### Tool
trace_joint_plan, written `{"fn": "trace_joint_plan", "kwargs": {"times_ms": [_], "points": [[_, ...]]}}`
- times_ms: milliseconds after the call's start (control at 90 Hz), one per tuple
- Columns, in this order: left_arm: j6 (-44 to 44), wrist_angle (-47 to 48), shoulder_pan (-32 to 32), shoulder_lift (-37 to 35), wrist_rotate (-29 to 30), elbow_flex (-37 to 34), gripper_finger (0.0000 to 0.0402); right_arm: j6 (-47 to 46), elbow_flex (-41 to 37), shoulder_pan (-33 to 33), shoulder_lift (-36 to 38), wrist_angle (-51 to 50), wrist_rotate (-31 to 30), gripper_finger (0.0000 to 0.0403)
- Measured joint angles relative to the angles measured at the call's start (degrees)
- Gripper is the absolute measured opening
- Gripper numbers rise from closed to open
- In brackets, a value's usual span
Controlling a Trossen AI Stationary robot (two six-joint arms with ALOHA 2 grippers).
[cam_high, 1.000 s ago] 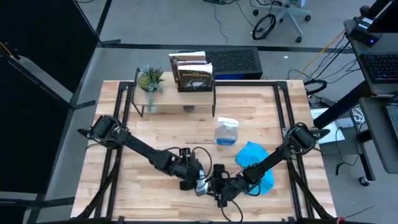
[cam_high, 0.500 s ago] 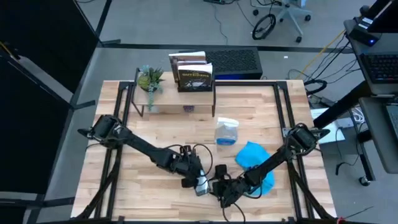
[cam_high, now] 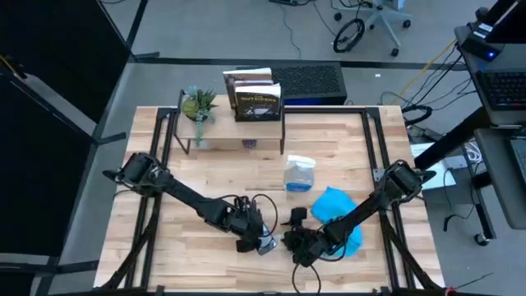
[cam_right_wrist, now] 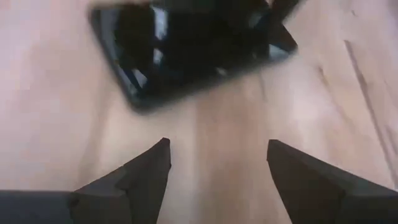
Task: Apply microfiber cloth
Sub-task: Wipe the front of the black cellphone with a blue microfiber cloth
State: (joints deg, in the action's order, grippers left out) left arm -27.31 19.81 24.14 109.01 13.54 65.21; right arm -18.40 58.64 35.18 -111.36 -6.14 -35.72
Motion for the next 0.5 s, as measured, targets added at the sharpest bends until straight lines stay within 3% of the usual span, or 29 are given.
{"fn": "trace_joint_plan", "kwargs": {"times_ms": [200,344,500], "points": [[-1.3,-1.8,-1.1,0.0,0.1,0.0,0.0140,0.4,0.0,1.1,3.3,7.1,1.6,0.0249],[-1.4,-4.5,-2.9,0.0,0.0,0.0,0.0140,4.0,0.0,1.6,0.2,16.7,2.7,0.0249],[-2.1,-1.4,-3.6,-1.8,0.0,0.4,0.0140,4.2,0.0,1.3,-4.0,21.4,5.9,0.0249]]}}
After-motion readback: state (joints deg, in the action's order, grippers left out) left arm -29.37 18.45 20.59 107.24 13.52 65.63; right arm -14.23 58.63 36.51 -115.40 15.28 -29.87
